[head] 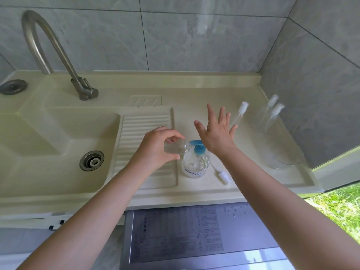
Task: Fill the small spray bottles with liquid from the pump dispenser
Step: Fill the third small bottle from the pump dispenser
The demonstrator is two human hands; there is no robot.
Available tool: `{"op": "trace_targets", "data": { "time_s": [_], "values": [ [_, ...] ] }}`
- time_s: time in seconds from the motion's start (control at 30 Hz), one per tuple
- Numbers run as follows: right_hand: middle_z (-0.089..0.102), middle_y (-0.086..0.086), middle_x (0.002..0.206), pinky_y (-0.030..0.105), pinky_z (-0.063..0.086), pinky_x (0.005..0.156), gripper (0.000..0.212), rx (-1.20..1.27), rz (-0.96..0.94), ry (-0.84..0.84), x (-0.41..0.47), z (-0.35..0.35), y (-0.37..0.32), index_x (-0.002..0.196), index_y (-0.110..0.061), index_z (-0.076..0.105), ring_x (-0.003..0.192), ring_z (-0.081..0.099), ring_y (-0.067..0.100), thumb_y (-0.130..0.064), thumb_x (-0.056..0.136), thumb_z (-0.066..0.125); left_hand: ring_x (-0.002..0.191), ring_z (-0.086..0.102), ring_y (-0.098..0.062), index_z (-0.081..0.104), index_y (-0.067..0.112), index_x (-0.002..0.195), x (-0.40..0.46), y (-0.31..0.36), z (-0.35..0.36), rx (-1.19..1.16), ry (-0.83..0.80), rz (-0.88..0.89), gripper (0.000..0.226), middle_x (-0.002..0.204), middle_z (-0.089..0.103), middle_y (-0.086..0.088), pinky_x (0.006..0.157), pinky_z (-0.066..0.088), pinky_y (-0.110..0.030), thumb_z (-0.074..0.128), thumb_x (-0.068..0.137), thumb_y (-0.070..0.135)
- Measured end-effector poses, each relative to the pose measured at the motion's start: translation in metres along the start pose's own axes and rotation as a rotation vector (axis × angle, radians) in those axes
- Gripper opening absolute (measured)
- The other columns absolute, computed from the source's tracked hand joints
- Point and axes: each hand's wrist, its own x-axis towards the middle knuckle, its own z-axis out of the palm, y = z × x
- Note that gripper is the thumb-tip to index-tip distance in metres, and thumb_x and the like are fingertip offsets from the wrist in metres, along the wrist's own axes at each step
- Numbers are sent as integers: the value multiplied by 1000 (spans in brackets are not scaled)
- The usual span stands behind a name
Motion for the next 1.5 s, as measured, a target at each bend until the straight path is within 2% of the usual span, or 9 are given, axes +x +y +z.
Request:
{"op": "trace_targets", "data": {
  "time_s": [0.23,0.4,0.63,0.73,0.87,1.03,1.27,1.5],
  "values": [
    [-14,11,167,57,-8,121,64,-92,6,-11,-3,14,3,160,-34,-1,153,-15,32,-52,105,26,86,62,-5,74,27,102,0,-1,1,-5,1,1,55,95,65,9,78,39,-1,92,54,8],
    [-13,12,167,58,-11,119,71,14,23,-35,3,1,0,160,-34,1,153,-17,32,-59,102,32,87,62,-5,74,27,102,-2,-2,0,-10,7,-7,54,96,65,9,77,38,-1,92,55,8],
    [-11,10,167,58,-9,121,58,-134,-29,12,-3,18,8,160,-35,2,153,-16,31,-42,106,23,87,62,-7,74,26,103,0,-1,0,-9,0,-12,54,96,65,8,78,40,-2,92,56,7],
    [-15,10,167,57,-12,120,64,-135,-22,-13,0,12,8,160,-34,-2,152,-19,31,-51,105,26,87,61,-6,74,26,104,-2,-2,0,-7,3,-15,54,96,64,8,75,36,1,91,56,7],
    [-12,10,167,56,-12,119,68,-43,16,-55,6,1,3,160,-34,-3,152,-19,30,-56,103,29,88,61,-3,73,28,104,-4,-3,0,-21,8,-22,53,97,64,10,79,39,-1,91,58,9],
    [-7,10,168,57,-9,121,59,-117,-37,-37,1,15,6,160,-34,0,153,-16,31,-40,106,23,86,61,-3,74,27,104,-3,-4,0,-24,17,-16,54,96,63,10,78,38,0,92,56,9],
    [-10,9,168,54,-13,119,67,27,45,-113,6,5,2,160,-35,0,152,-19,28,-54,103,30,88,61,-5,74,27,104,-5,-5,0,-21,18,-15,54,97,65,9,80,39,-2,92,57,9],
    [-12,12,167,57,-8,121,59,-83,-29,-65,0,19,4,160,-32,0,153,-17,31,-37,106,24,87,61,-6,74,25,104,-3,-5,-1,-28,25,-10,54,96,65,8,80,40,-3,91,56,7]
  ]
}}
